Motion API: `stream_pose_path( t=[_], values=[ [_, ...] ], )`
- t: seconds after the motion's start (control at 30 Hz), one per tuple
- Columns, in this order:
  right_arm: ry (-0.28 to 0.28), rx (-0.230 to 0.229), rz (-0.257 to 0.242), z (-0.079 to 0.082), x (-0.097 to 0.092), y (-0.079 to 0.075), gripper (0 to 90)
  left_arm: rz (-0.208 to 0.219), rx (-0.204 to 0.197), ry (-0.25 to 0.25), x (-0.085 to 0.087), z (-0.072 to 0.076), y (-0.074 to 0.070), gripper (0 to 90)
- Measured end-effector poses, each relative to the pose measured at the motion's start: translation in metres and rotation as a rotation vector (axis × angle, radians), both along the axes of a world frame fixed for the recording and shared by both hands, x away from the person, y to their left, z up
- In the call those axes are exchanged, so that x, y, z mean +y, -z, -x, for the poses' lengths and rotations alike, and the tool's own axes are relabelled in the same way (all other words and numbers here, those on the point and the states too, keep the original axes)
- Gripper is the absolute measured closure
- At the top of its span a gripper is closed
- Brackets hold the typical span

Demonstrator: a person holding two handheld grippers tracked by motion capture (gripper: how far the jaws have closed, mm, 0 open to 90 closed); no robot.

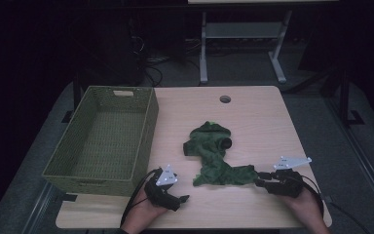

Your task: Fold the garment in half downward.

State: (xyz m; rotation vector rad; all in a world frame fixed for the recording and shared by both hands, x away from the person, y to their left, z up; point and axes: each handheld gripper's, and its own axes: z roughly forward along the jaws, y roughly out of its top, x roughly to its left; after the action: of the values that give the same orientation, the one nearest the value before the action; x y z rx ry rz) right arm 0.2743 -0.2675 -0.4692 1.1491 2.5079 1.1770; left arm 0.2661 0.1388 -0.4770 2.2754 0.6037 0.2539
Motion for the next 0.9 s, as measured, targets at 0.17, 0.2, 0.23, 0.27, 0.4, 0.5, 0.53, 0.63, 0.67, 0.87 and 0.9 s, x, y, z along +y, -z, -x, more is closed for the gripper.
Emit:
stream_pose_path(
  t=[0.17, 0.2, 0.23, 0.27, 0.4, 0.5, 0.53, 0.63, 0.67, 0.87, 0.9],
  values=[
    [-0.019, -0.018, 0.007, 0.000, 0.001, -0.001, 84.3, 0.000, 0.000, 0.001, 0.000, 0.000, 0.000, 13.7],
    [-0.024, -0.025, 0.008, 0.000, 0.001, -0.001, 84.8, 0.000, 0.000, 0.000, 0.000, 0.000, 0.000, 13.7],
    [-0.025, -0.031, 0.006, 0.000, 0.000, -0.002, 85.2, 0.000, 0.000, 0.001, 0.000, 0.000, 0.000, 13.7],
    [-0.029, -0.036, -0.001, 0.001, 0.000, -0.004, 85.4, 0.000, 0.000, 0.000, 0.000, 0.000, 0.000, 13.6],
    [-0.056, -0.080, -0.025, 0.001, 0.003, -0.016, 85.6, 0.000, 0.001, 0.000, 0.000, 0.000, 0.000, 13.6],
    [-0.084, -0.108, -0.023, 0.000, 0.009, -0.023, 85.6, 0.000, 0.001, 0.001, 0.000, 0.000, 0.000, 13.6],
    [-0.096, -0.112, -0.026, -0.001, 0.012, -0.025, 85.6, -0.001, 0.001, 0.001, 0.000, 0.000, 0.000, 13.6],
    [-0.123, -0.127, -0.027, -0.002, 0.022, -0.030, 85.6, -0.001, 0.000, 0.002, 0.000, 0.000, 0.000, 13.6],
    [-0.132, -0.132, -0.031, -0.002, 0.025, -0.032, 85.6, -0.001, 0.000, 0.002, 0.000, 0.000, 0.000, 13.6],
    [-0.188, -0.153, -0.041, -0.007, 0.041, -0.041, 85.6, 0.003, 0.001, -0.002, 0.000, 0.000, 0.000, 13.5],
    [-0.195, -0.158, -0.049, -0.008, 0.043, -0.042, 85.6, 0.004, 0.002, -0.002, 0.000, 0.000, 0.000, 13.6]
  ],
)
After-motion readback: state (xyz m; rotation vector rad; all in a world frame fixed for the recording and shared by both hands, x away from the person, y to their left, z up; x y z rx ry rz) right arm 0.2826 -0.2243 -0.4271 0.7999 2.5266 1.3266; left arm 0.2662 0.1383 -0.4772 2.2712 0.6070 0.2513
